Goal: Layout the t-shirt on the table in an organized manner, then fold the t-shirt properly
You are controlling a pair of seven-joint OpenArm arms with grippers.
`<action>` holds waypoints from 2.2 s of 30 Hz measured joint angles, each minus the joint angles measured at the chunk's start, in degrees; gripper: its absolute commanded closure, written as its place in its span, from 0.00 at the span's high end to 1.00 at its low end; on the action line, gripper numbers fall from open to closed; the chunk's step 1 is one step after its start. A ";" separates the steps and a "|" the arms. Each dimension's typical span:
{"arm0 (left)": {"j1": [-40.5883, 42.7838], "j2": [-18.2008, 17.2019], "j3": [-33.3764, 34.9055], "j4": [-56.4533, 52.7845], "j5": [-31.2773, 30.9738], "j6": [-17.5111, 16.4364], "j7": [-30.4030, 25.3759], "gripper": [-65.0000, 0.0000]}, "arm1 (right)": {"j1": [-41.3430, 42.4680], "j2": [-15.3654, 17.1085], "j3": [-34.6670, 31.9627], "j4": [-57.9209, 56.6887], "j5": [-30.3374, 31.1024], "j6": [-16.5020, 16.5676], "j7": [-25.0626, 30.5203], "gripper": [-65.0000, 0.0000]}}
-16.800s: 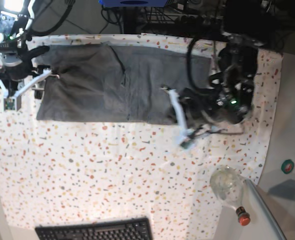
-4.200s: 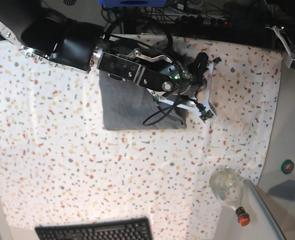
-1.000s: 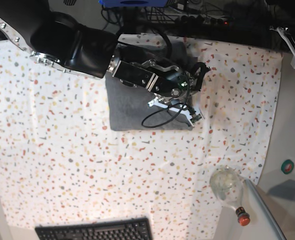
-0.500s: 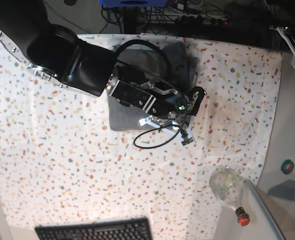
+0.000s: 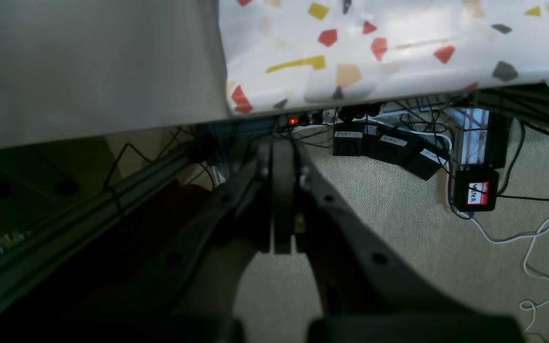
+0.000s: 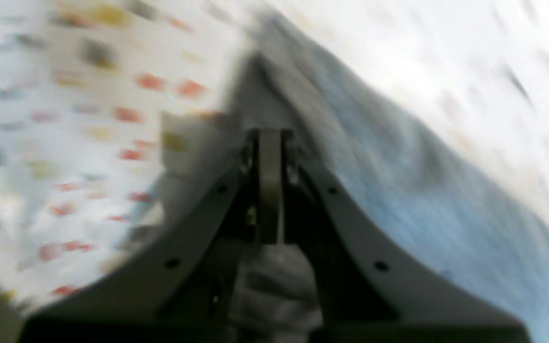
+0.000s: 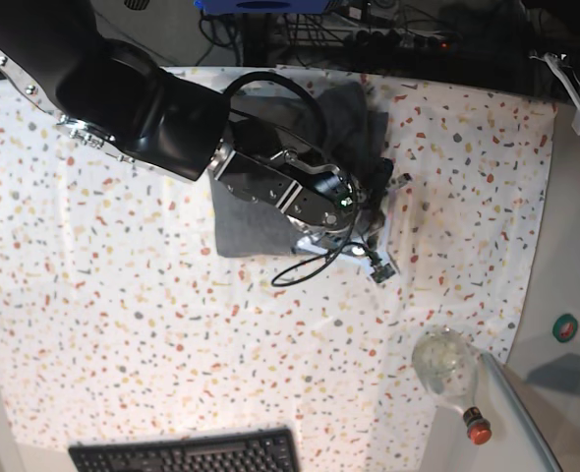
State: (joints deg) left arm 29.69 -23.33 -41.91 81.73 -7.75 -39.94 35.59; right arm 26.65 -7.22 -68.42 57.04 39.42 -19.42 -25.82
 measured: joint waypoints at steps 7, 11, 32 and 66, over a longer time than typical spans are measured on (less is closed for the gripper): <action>-0.04 0.13 0.00 0.17 -0.28 0.00 0.11 0.00 | -1.60 2.86 -0.15 12.02 0.70 1.05 -6.58 0.00; 0.04 0.90 0.09 2.03 -0.46 -0.02 0.44 0.00 | -2.95 8.41 3.30 28.63 0.17 -13.09 -15.15 0.00; -14.67 15.89 22.67 14.10 -19.58 0.24 19.80 1.00 | -28.79 32.76 40.33 41.97 0.85 -9.62 -17.53 0.00; -43.17 6.69 71.49 -10.27 3.89 5.75 12.98 0.00 | -41.64 33.73 66.12 35.12 0.48 0.66 -11.91 0.00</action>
State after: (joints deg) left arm -13.47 -16.64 29.58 71.46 -3.86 -34.20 48.58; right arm -14.98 26.50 -2.31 92.16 39.90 -18.76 -37.74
